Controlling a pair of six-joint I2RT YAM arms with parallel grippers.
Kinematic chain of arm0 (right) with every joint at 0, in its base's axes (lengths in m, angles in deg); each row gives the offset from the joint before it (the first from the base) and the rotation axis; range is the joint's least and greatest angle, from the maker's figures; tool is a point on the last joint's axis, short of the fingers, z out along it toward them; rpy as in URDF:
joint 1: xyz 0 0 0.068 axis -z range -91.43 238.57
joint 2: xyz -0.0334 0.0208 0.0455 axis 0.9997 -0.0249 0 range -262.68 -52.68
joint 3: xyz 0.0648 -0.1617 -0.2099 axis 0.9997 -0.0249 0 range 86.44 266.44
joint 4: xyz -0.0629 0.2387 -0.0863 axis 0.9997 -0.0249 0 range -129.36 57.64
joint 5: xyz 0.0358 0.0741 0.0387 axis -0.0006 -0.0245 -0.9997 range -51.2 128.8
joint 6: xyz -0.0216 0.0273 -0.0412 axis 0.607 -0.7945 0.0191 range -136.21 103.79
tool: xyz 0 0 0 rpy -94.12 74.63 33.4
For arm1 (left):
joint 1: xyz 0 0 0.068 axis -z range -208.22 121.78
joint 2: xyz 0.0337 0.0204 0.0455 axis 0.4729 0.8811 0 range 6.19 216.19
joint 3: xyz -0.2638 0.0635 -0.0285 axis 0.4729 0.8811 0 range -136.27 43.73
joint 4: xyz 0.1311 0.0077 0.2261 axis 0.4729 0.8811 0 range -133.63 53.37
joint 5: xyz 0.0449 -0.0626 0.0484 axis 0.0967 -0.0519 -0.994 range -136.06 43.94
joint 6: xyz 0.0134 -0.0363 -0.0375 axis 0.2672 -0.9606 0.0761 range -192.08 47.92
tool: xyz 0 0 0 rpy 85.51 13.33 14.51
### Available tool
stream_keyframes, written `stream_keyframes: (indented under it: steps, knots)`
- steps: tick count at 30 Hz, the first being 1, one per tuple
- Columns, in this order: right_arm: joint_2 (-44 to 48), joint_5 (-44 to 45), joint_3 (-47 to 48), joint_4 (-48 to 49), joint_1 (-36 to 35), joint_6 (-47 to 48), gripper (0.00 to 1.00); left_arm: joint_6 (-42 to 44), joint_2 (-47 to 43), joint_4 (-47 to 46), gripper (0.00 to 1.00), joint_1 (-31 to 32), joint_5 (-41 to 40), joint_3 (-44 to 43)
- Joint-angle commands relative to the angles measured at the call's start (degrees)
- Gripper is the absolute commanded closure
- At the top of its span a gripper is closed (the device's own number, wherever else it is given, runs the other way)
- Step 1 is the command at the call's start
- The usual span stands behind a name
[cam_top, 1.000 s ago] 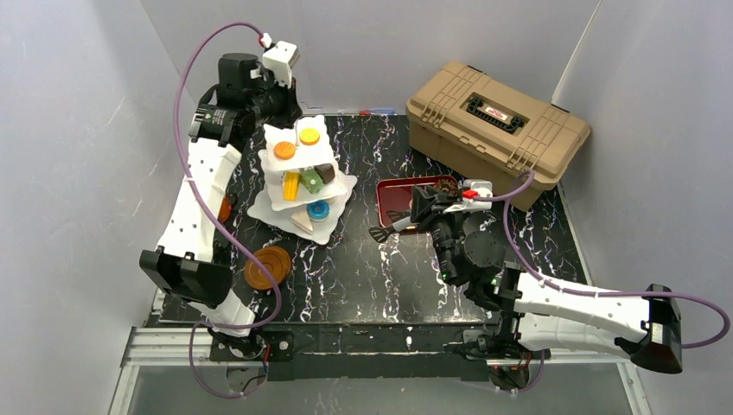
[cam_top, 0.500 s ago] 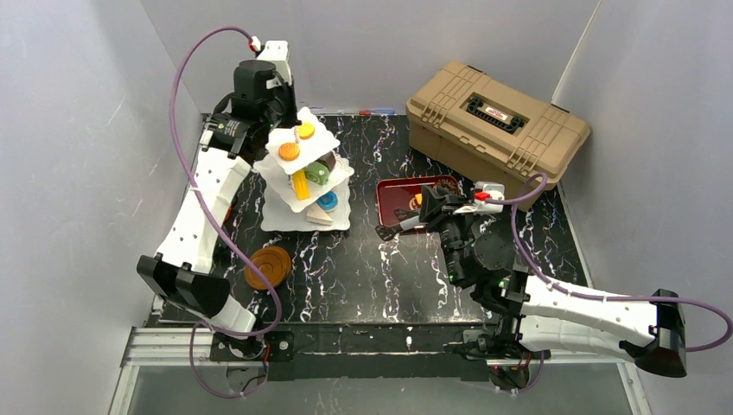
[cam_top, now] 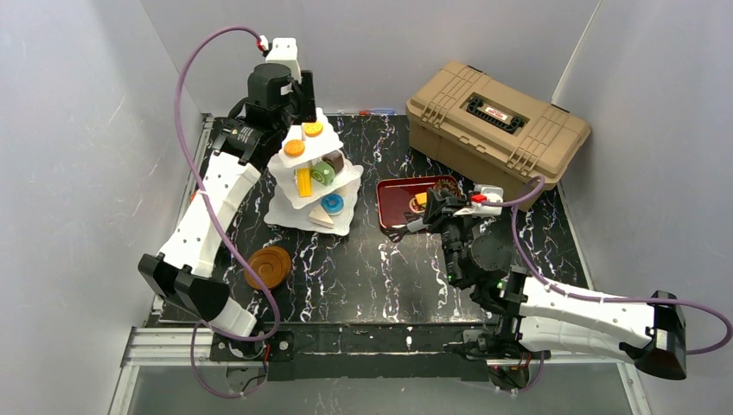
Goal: Serve the afternoon tea
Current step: Adjust the desert table at the center of the board.
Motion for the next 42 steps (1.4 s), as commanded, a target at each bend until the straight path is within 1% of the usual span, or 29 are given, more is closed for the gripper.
stream_keyframes:
  steps: [1,3,5,6,7,11,12,13,15,16,18,20,21,22,24,25,27,28,31,33,35,37,38,40,42]
  knots:
    - [1.8,1.4,-0.1,3.2,0.7,0.1,0.99,-1.9,-2.5,-2.8,0.38,0.2,-3.3,-0.7]
    - [2.0,1.4,-0.2,3.0,0.7,-0.2,0.99,-1.1,-3.0,-3.0,0.26,0.2,-2.1,0.0]
    - [2.2,1.4,-0.2,2.7,0.8,-0.3,0.99,1.0,-4.1,-3.2,0.10,0.2,1.4,0.8]
    - [2.2,1.4,-0.1,2.6,0.8,-0.3,0.99,2.8,-4.6,-3.0,0.04,0.2,3.5,0.9]
    - [2.3,1.4,-0.1,2.5,0.8,-0.3,0.99,4.8,-5.1,-2.5,0.02,0.1,6.3,1.1]
    - [2.7,1.4,-0.2,2.3,0.9,-0.6,0.99,17.7,-8.7,-0.3,0.02,-2.1,22.3,2.9]
    - [2.8,1.3,-0.2,2.2,1.0,-0.7,0.99,20.6,-9.8,0.2,0.02,-3.2,26.3,3.7]
    - [2.9,1.2,-0.2,2.0,1.0,-0.9,0.99,23.8,-10.5,1.5,0.02,-4.8,32.5,4.0]
    - [3.0,1.1,-0.1,1.8,1.0,-1.1,0.99,28.5,-10.5,5.1,0.02,-8.2,40.7,2.5]
    - [3.0,1.1,-0.1,1.7,1.0,-1.2,0.99,30.6,-9.7,7.4,0.02,-10.5,45.4,0.7]
    - [3.0,1.1,0.1,1.6,1.1,-1.3,0.99,33.0,-6.6,12.5,0.02,-14.4,52.1,-4.1]
    - [3.0,1.0,0.3,1.6,1.1,-1.3,0.99,33.6,-2.6,17.2,0.03,-19.3,61.4,-9.4]
    - [3.0,1.0,0.4,1.6,1.1,-1.5,0.99,35.3,-0.7,19.7,0.04,-21.3,66.9,-12.0]
    - [3.0,1.0,0.5,1.4,1.1,-1.5,0.99,38.4,2.1,23.8,0.04,-22.9,74.4,-15.8]
    - [2.9,0.9,0.7,0.9,1.1,-1.9,0.99,45.1,5.1,31.4,0.04,-24.5,81.3,-20.6]
    - [2.9,1.0,0.8,0.7,1.1,-2.0,0.99,47.7,6.8,33.7,0.04,-24.7,83.0,-21.9]
    - [3.1,1.0,1.0,0.2,1.1,-2.3,0.99,50.3,8.3,34.6,0.05,-24.7,84.3,-22.9]
    - [3.3,1.0,1.0,0.1,1.2,-2.4,0.99,50.0,9.4,34.6,0.05,-26.1,84.3,-23.7]
    - [3.9,1.2,1.2,-0.5,1.1,-2.5,0.99,42.8,12.5,34.3,0.07,-26.6,84.4,-25.9]
    - [4.2,1.4,1.0,-0.6,1.2,-2.4,0.99,40.5,12.2,32.7,0.08,-26.5,85.4,-24.1]
    - [4.3,1.4,0.8,-0.5,1.2,-2.6,0.99,40.0,9.2,27.8,0.08,-26.6,86.1,-18.1]
    - [4.0,1.1,0.9,-0.7,1.2,-2.8,0.99,43.3,6.2,25.3,0.09,-27.0,88.9,-13.8]
    - [3.9,1.1,1.1,-0.9,1.2,-2.8,0.99,44.8,5.7,25.2,0.08,-27.2,89.9,-13.3]
    - [3.7,1.1,1.3,-0.8,1.2,-2.8,0.99,46.6,6.3,26.2,0.07,-27.4,90.2,-15.5]
    - [3.7,1.1,1.4,-0.4,1.2,-2.6,0.99,48.2,9.3,29.3,0.06,-27.5,89.6,-19.9]
